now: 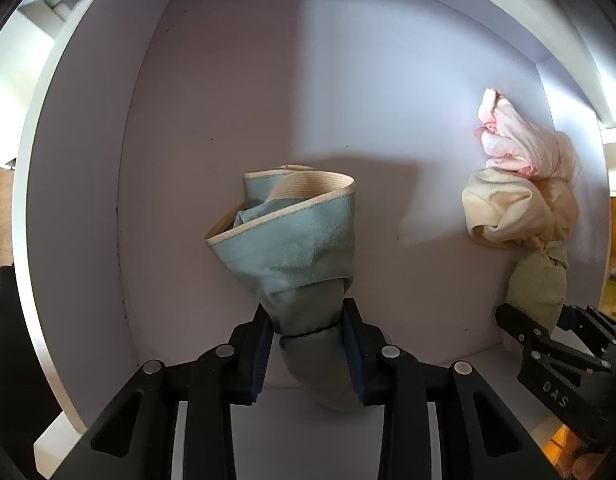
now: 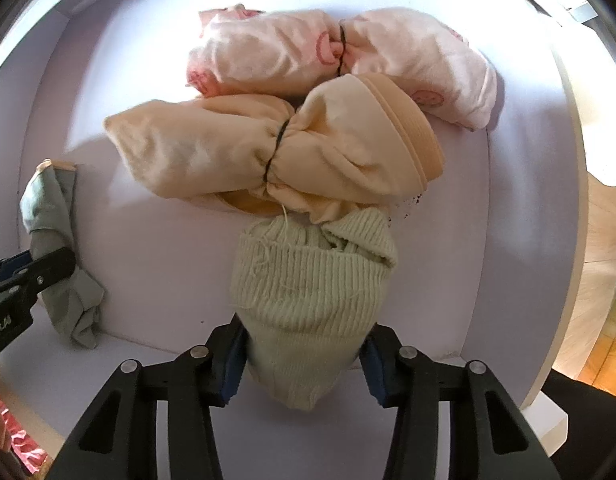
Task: Organize soft objects
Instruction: 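Grasp the pale blue beige-trimmed cloth with the left gripper, then carry the sage-green knit with the right gripper into the gold tray while the left gripper holds the blue cloth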
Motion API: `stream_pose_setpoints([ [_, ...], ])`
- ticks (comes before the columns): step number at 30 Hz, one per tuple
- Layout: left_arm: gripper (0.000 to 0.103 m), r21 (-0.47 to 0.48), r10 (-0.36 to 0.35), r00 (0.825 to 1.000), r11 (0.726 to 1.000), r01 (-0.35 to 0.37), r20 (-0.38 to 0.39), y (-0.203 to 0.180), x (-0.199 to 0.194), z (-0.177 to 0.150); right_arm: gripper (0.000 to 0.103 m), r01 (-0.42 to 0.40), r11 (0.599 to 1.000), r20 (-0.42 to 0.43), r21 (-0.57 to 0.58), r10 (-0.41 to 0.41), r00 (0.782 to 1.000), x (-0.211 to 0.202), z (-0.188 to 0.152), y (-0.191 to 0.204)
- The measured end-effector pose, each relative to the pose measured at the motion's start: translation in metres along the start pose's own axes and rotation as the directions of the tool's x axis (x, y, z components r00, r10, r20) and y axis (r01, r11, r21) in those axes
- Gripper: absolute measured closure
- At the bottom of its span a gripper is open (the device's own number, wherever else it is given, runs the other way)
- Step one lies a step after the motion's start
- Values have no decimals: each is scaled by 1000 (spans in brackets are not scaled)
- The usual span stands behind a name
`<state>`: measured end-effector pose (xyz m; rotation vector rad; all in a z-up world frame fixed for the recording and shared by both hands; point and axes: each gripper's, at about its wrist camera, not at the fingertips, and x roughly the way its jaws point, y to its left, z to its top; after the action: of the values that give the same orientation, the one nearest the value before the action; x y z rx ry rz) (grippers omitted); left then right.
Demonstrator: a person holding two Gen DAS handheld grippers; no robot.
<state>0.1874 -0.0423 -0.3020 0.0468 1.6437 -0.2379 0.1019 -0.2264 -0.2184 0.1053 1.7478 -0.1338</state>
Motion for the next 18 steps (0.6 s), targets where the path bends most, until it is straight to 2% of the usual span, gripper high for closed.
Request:
stream_pose_setpoints([
  [5,70,27,9,1000,1000,-9,27,15,-12,-6,54,-24,999,54,-26,25,998,-19,-10,9],
  [6,70,44,27,999,999,-28,37,31,-23,-21,54,-21,999,58,-34,23,998,-21,-11,11],
  [10,70,101,127,987,985,-136,95,28,-33,-24,54,-2,999,52,-53,5,999,-23,-20,16],
  [13,70,102,89,991,990,-100,103,30,-38,-24,54,3,998,51,-55,0,999,-24,-25,18],
  [18,70,65,77,995,995,-81,62,45,-40,-22,54,2,998,68,-64,3,998,-36,-32,24],
])
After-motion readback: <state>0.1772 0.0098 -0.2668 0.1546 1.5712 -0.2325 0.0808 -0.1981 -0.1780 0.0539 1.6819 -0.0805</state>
